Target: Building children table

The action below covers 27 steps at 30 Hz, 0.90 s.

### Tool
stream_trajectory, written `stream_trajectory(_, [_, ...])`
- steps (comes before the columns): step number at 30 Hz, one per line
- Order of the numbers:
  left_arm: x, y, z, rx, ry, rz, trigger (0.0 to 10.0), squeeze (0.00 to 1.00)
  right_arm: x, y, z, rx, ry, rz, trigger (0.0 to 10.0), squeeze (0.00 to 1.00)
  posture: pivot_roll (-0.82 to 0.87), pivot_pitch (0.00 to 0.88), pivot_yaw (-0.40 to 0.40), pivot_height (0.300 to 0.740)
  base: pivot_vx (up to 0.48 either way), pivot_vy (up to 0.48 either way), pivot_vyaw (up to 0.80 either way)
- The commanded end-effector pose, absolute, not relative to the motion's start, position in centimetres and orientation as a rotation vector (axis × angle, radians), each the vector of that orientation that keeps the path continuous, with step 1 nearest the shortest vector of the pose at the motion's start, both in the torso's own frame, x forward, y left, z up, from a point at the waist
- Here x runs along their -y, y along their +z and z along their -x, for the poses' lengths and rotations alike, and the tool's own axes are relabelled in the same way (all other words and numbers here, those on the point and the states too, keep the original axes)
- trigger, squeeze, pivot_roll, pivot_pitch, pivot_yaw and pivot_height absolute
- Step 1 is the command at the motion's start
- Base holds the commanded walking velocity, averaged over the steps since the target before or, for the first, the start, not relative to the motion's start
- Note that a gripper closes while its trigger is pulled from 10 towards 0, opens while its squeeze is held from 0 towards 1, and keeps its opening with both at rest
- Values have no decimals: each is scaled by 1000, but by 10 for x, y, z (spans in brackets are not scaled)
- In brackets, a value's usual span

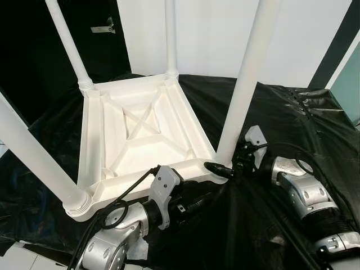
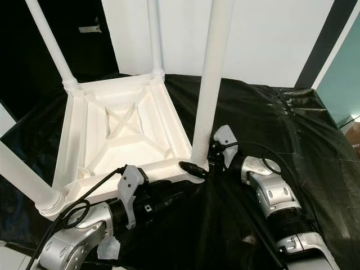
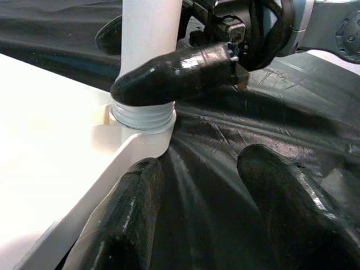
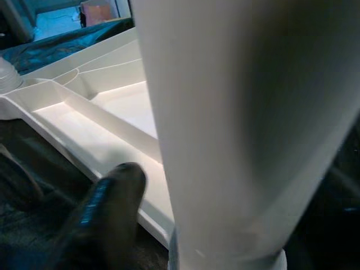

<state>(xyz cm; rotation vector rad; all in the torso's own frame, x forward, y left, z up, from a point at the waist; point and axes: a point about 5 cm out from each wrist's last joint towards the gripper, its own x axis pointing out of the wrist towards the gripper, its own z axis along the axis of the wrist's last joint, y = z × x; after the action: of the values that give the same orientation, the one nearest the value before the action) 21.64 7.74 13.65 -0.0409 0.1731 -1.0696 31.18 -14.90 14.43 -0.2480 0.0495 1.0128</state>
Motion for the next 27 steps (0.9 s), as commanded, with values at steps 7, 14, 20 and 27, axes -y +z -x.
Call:
stream_trajectory(7, [-77, 132, -217, -193, -1012, 42, 10000, 0, 152, 136, -315, -74, 1030, 270, 0, 0, -12, 0, -36, 740, 0, 0, 0])
stream_trajectory(14, [-78, 132, -217, -194, -1012, 43, 10000, 0, 152, 134, -312, -80, 979, 229, 9647, 0, -12, 0, -36, 740, 0, 0, 0])
stream_trajectory(20, [-77, 132, -217, -190, -1015, 39, 10000, 0, 145, 117, -306, -131, 697, 227, 10000, 0, -21, 0, -27, 740, 0, 0, 0])
stream_trajectory(27, [-77, 132, -215, -196, -1025, 42, 10000, 0, 133, 106, -298, -164, 429, 154, 10000, 0, -33, 0, -19, 740, 0, 0, 0])
